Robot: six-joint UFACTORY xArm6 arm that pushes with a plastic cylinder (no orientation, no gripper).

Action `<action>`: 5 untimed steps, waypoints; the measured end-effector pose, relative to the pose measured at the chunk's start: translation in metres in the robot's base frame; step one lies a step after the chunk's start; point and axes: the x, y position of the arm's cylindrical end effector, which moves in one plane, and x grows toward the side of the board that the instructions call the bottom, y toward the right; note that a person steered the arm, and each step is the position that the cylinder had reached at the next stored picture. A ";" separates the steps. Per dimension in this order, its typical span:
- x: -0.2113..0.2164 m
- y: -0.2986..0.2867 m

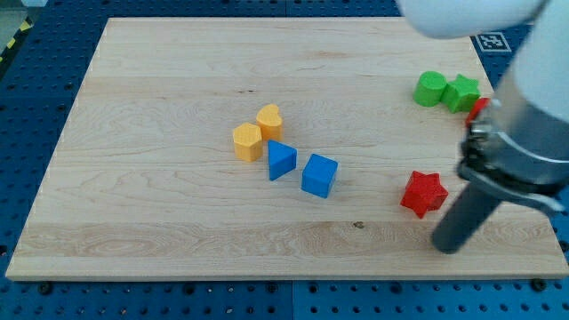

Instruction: Push the red star towards center right

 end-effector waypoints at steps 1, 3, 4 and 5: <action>-0.044 -0.008; -0.071 -0.024; -0.080 -0.038; -0.092 -0.016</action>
